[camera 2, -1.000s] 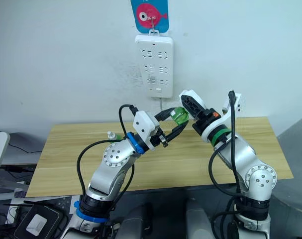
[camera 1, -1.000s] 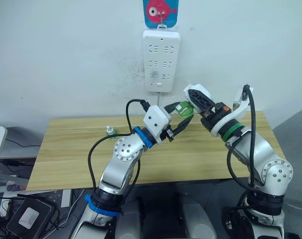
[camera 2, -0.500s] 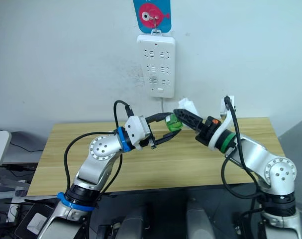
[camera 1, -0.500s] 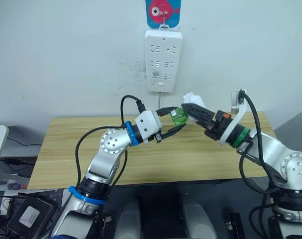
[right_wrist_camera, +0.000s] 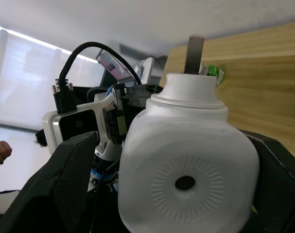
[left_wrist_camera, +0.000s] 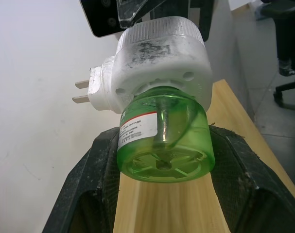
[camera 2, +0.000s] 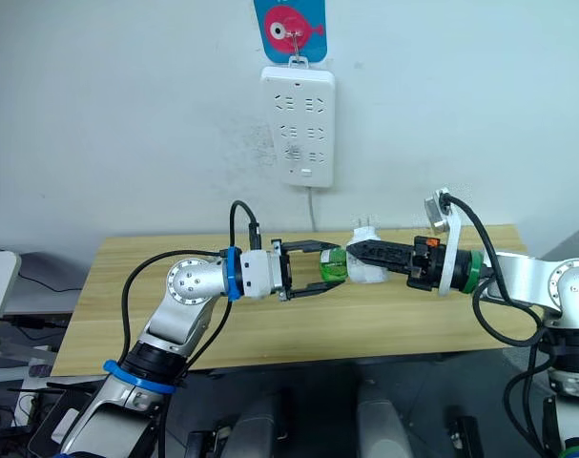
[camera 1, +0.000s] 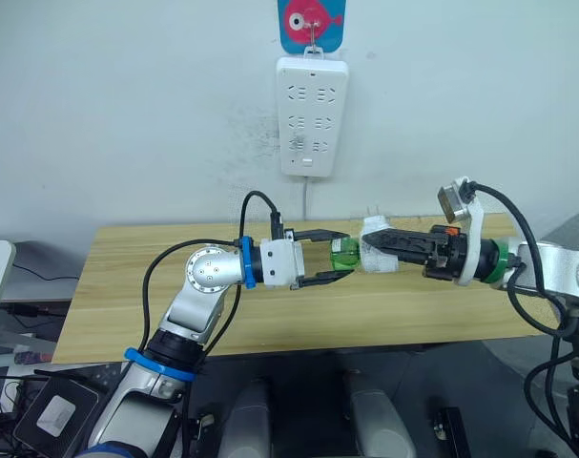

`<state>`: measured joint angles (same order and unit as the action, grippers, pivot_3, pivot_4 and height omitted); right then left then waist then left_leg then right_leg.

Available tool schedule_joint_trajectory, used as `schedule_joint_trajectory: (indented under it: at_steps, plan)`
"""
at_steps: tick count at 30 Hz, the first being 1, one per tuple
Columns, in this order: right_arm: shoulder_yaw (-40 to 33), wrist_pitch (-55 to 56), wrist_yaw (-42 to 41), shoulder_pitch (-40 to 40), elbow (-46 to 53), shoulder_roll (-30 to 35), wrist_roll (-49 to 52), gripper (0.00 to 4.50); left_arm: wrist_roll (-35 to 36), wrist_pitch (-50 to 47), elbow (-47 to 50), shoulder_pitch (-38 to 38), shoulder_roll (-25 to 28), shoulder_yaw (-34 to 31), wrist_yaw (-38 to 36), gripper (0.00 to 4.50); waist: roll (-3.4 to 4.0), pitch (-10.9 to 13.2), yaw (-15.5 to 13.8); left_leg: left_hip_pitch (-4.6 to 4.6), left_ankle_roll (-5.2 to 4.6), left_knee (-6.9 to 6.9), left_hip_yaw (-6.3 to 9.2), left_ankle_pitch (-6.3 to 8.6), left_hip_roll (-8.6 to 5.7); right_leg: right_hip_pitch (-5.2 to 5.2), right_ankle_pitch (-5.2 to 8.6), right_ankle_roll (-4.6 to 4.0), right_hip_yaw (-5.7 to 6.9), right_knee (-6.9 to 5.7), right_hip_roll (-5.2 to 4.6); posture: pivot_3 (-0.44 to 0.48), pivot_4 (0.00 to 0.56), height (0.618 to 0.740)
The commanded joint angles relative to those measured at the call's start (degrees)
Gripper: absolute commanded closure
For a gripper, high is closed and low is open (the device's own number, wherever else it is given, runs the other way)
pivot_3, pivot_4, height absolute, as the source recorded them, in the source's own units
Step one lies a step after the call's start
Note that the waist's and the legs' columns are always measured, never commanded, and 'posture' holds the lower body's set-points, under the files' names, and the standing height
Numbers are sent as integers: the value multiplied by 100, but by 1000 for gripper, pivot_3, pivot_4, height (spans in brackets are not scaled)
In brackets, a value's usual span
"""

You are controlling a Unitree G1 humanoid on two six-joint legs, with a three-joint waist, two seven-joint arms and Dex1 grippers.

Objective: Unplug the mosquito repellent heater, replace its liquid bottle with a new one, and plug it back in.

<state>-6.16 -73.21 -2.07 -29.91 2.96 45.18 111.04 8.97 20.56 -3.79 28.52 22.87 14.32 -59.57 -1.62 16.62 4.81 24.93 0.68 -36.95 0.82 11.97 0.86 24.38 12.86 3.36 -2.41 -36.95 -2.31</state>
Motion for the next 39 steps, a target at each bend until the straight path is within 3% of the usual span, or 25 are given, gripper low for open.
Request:
schedule_joint_trajectory:
  at_steps: [1,2,5,8,13,16,18,21,25,27,32,39]
  plan:
    - [7,-95,-238,-89,61,152,196,41,145,101,122,2,7,-36,-48,2265,0,0,0,0,0,0,0,0,0,0,0,0,1,0,0,-138,295,740]
    - [19,-95,-262,-91,55,174,196,41,157,104,109,13,7,-39,-67,2265,0,0,0,0,0,0,0,0,0,0,0,1,1,0,0,-138,295,740]
    - [27,-95,-340,-86,36,221,196,595,200,77,80,59,-10,-41,-119,2265,-2,2,0,0,0,0,0,0,0,0,1,1,1,1,0,-140,301,740]
    - [50,-98,-373,-96,55,231,196,1529,258,76,33,129,-40,-27,-177,2265,-2,2,0,0,0,0,1,0,0,0,2,4,0,1,0,-142,303,740]
    - [170,-45,-307,-169,135,230,196,1524,377,34,-221,404,-143,-26,-340,2265,-2,2,0,0,0,0,0,0,-1,0,4,7,1,1,1,-140,299,740]
    - [212,1,-275,-219,136,276,196,1524,770,-703,-240,584,-187,-62,-516,2265,-3,3,1,0,0,0,0,0,-1,0,5,8,1,1,1,-140,298,740]
    - [247,3,-293,-245,165,386,196,1524,1327,-2031,-145,751,-121,-111,-647,2265,-2,3,5,2,0,0,1,0,-1,0,8,13,2,1,1,-140,298,740]
    - [266,-106,-532,-210,282,589,109,1524,2595,-5015,-95,1175,130,-228,-808,2265,-6,7,13,3,0,0,8,0,-1,1,13,22,4,1,1,-136,294,740]
    - [303,-209,-956,-135,462,709,-222,1524,4293,-8827,-1123,2094,391,-673,-1224,2265,-3,12,31,5,0,-1,20,0,-9,3,16,26,12,-3,10,-140,293,740]
    - [327,-156,-1057,-171,466,711,-254,1524,4569,-9806,-1718,2441,392,-800,-1327,2265,-5,13,34,5,-1,-1,22,0,-14,5,16,27,15,-1,17,-146,292,740]
    - [366,62,-999,-256,355,706,-102,1524,4592,-10192,-1800,2496,305,-858,-1332,2265,-6,15,38,5,0,3,17,0,-14,12,19,21,14,-2,23,-162,289,740]
    - [-82,385,-441,-92,-186,407,196,1524,4717,-10458,-562,1084,593,-1493,-617,117,-6,15,49,5,0,2,9,0,8,18,19,19,1,-5,19,-179,291,740]
